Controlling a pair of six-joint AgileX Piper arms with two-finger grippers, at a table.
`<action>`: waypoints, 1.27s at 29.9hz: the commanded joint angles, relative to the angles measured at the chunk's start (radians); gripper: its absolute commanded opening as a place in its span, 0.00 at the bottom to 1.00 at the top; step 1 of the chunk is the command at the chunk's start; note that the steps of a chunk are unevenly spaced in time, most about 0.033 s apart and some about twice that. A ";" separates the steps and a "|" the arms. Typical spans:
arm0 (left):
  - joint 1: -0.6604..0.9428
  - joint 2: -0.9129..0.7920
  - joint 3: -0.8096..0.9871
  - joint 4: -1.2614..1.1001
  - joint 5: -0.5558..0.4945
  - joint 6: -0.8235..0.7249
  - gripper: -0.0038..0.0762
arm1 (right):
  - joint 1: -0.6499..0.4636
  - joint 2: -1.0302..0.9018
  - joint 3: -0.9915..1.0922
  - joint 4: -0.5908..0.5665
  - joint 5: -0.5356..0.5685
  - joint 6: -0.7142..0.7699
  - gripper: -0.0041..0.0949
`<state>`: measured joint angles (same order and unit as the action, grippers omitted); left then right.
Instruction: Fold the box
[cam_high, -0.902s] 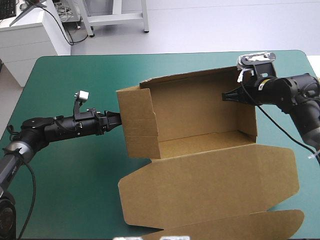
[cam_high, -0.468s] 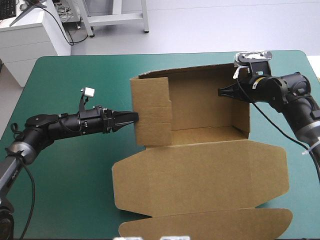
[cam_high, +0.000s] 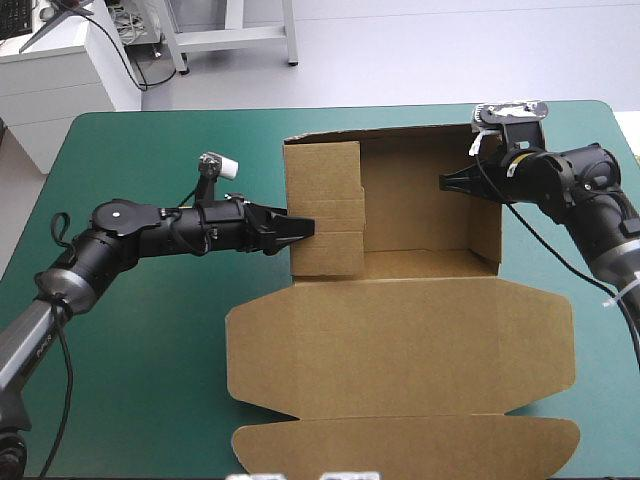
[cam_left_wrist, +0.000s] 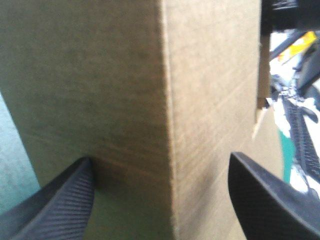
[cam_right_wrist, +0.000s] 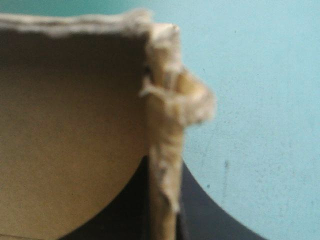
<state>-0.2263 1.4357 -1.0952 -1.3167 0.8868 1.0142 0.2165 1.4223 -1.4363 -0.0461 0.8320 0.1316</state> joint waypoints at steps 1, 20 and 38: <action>-0.101 -0.036 -0.088 0.125 -0.172 -0.188 0.71 | 0.005 -0.034 -0.031 0.046 -0.074 0.017 0.03; -0.337 0.005 -0.331 1.171 -0.282 -1.223 0.36 | 0.005 -0.034 -0.031 0.093 -0.081 0.035 0.03; -0.355 0.117 -0.331 1.253 -0.152 -1.213 0.04 | 0.044 0.103 -0.029 0.089 0.036 0.025 0.03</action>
<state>-0.5666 1.5713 -1.3905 -0.0162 0.7519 -0.2328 0.2438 1.5124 -1.4363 -0.0084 0.9066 0.1650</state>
